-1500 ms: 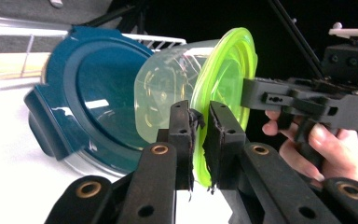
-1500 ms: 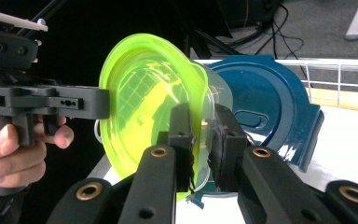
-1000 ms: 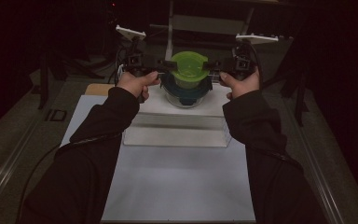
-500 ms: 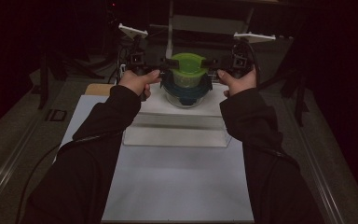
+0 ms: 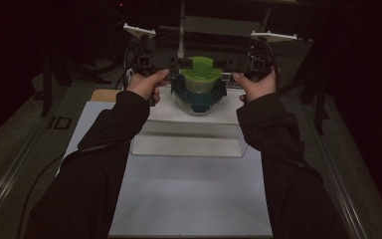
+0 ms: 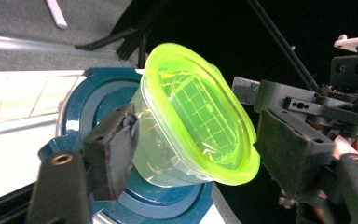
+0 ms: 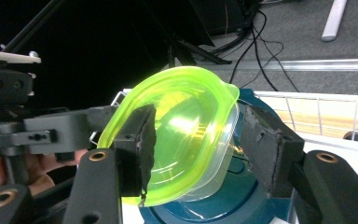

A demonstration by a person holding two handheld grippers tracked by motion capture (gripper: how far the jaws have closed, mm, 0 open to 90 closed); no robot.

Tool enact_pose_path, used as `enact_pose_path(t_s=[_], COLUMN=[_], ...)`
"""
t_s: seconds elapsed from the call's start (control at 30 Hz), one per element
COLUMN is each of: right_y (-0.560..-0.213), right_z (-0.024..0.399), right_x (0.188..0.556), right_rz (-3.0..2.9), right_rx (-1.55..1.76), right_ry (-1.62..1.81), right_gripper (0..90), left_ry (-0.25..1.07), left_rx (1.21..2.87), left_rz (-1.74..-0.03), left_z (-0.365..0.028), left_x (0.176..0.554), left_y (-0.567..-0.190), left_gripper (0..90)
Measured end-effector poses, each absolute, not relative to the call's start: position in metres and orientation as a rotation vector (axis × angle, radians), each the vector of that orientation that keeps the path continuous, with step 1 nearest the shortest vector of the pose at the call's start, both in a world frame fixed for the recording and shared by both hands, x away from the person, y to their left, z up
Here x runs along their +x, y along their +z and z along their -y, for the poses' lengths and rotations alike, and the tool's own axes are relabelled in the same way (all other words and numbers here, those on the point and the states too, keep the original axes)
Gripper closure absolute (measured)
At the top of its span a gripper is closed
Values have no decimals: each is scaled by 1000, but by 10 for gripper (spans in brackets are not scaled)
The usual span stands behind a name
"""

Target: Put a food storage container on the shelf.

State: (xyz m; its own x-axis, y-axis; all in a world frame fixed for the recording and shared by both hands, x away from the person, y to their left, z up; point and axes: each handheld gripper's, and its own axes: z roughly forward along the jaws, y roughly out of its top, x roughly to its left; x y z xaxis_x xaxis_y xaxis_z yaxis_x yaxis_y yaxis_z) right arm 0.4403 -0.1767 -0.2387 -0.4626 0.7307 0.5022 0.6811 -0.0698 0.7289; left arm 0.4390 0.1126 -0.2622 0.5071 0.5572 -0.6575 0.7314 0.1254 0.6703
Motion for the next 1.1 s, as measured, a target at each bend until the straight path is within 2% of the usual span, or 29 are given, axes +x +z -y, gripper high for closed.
enact_pose_path(t_s=[0.03,0.13,0.43,0.6,0.83,1.1], right_y=[-239,-238,-241,-250,-263,-285], right_z=[177,180,184,188,197,208], right_x=[440,438,428,416,400,385], right_rz=[-2109,-2115,-2152,-2175,-2183,-2205], right_rx=[1602,1579,1517,1458,1408,1377], right_ry=[1598,1629,1696,1680,1673,1657], right_gripper=[432,338,228,228,231,237], left_ry=[-180,-152,-129,-110,-102,-77], left_rx=[1543,1566,1574,1606,1648,1673], left_rz=[-1152,-1129,-1066,-1023,-965,-919], left_z=[-113,-115,-122,-125,-124,-123], left_x=[439,432,410,395,377,360], left_y=[-262,-261,-264,-270,-281,-294], left_gripper=[218,138,133,132,37,33])
